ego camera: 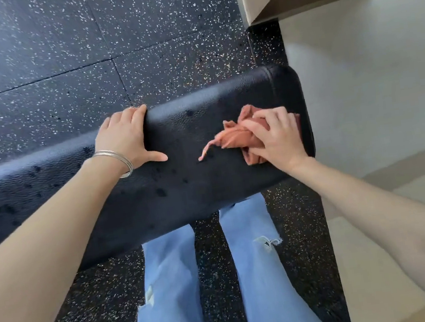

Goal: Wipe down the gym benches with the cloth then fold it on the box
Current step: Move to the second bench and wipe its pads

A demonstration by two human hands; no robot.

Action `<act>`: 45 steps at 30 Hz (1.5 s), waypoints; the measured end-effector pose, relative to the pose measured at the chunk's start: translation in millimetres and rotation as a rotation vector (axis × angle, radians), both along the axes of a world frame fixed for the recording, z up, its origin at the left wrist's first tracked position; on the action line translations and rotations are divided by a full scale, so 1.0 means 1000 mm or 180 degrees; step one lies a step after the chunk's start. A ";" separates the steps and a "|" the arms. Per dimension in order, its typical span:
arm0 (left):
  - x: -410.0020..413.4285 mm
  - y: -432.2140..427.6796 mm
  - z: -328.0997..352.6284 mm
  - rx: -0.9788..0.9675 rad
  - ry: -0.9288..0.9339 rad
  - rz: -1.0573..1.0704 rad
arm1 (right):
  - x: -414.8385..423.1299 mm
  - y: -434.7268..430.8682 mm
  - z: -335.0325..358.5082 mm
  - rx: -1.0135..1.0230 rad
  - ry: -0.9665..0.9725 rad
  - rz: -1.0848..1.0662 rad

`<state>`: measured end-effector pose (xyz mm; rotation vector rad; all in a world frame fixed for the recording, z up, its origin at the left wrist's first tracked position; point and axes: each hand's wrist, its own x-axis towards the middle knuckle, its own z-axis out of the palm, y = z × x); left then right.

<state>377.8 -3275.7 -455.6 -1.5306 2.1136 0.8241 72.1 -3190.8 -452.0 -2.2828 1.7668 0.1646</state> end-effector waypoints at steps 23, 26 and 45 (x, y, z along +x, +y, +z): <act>0.070 0.001 -0.009 0.0048 0.0204 -0.0483 | 0.098 -0.053 -0.005 -0.0156 0.0311 -0.2561; 0.069 0.004 -0.011 0.0028 0.0257 -0.0434 | 0.129 -0.091 -0.011 -0.0173 0.0503 -0.3150; 0.025 0.010 -0.012 -0.0301 0.0226 -0.0195 | 0.079 0.002 -0.011 -0.0366 0.0244 -0.3663</act>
